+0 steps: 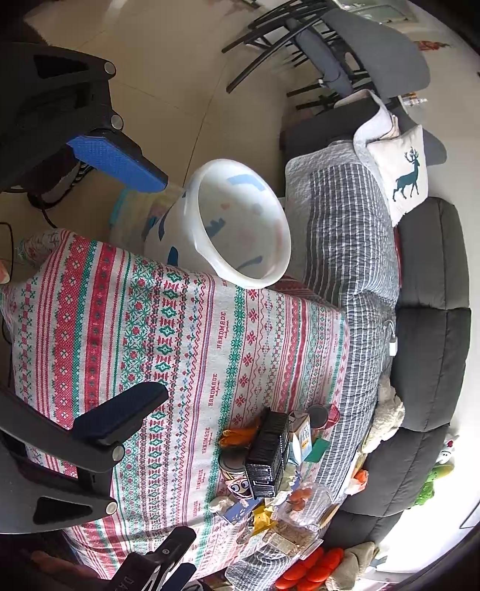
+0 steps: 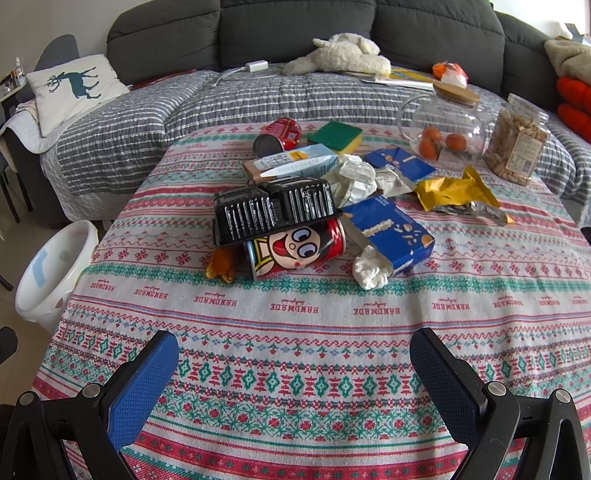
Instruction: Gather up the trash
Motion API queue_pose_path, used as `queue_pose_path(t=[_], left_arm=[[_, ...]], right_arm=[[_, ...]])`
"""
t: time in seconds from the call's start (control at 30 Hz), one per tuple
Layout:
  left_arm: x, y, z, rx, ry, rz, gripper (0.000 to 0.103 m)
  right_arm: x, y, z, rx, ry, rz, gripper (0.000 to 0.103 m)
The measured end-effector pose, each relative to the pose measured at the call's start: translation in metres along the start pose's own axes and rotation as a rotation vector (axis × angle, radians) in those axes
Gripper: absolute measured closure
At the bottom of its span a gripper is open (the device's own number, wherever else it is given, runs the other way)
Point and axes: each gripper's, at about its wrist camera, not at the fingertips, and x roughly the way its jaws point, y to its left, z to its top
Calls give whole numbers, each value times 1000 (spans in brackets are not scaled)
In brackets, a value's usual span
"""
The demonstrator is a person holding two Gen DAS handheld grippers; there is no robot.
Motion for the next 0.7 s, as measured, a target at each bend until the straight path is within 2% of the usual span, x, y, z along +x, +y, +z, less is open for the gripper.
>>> queue_pose_path(t=[0.13, 0.3, 0.5, 0.6, 0.7], left_arm=[[2, -2, 4, 0, 14, -13, 0], [11, -14, 16, 55, 57, -54, 0], [25, -39, 42, 110, 106, -122, 0], [37, -52, 60, 85, 137, -174, 0], [51, -66, 76, 36, 162, -220, 0]], right_arm=[[0, -2, 6, 0, 18, 13, 0], [8, -12, 31, 26, 99, 58, 0], [18, -40, 69, 23, 106, -41, 0], [27, -66, 81, 49, 105, -77, 0], [40, -97, 76, 102, 100, -116, 0]])
